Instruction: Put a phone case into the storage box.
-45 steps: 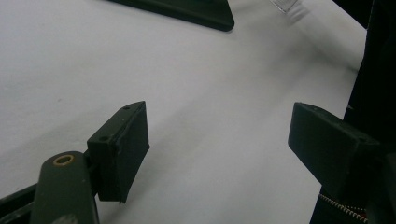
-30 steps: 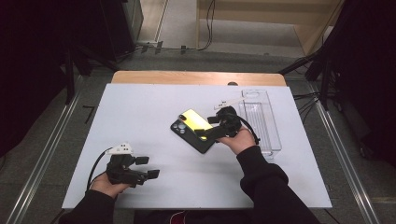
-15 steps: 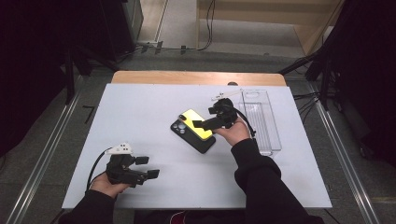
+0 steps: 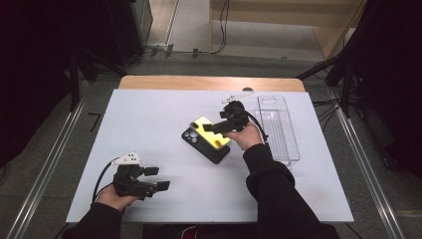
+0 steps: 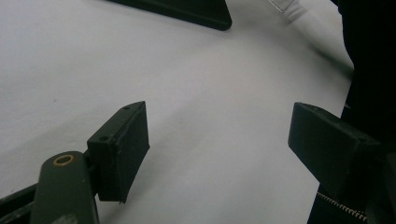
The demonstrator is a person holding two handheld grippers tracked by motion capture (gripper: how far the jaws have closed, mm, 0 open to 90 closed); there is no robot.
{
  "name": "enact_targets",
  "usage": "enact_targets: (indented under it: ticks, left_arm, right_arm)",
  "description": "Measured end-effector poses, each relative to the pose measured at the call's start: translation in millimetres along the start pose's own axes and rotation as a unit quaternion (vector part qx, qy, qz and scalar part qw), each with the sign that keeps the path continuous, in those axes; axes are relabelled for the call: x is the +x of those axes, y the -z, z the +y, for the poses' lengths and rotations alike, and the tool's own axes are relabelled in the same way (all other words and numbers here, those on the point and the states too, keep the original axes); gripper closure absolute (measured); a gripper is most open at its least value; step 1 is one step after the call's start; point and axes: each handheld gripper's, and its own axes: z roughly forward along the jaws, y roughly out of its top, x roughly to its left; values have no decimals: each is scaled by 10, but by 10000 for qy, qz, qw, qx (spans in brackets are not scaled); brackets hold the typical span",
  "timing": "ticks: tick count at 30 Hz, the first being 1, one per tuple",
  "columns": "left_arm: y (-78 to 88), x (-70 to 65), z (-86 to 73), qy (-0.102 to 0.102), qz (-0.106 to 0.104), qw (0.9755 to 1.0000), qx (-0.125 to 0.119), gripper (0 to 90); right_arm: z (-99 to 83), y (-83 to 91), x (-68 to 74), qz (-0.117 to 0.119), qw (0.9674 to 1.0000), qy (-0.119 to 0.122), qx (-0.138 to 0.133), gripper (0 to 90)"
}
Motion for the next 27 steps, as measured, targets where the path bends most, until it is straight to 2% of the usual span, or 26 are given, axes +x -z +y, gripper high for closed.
enact_targets:
  ticks: [8,13,16,21,27]
  left_arm:
    - [2,2,-1,0,-8,10000,-14,206]
    - [5,2,-1,-3,-13,10000,-14,206]
    - [5,2,0,-7,-14,10000,-16,206]
    - [7,2,0,-3,-13,10000,-17,206]
    - [7,3,-1,-5,-14,10000,-18,206]
  right_arm:
    - [32,-102,-49,-55,9999,81,31,0]
    - [9,-147,-106,-64,9999,-23,109,0]
    - [-9,-174,-123,-136,9997,-24,182,0]
    - [-25,-193,-135,-97,9998,-17,153,0]
    - [-51,-226,-138,-154,9997,1,183,0]
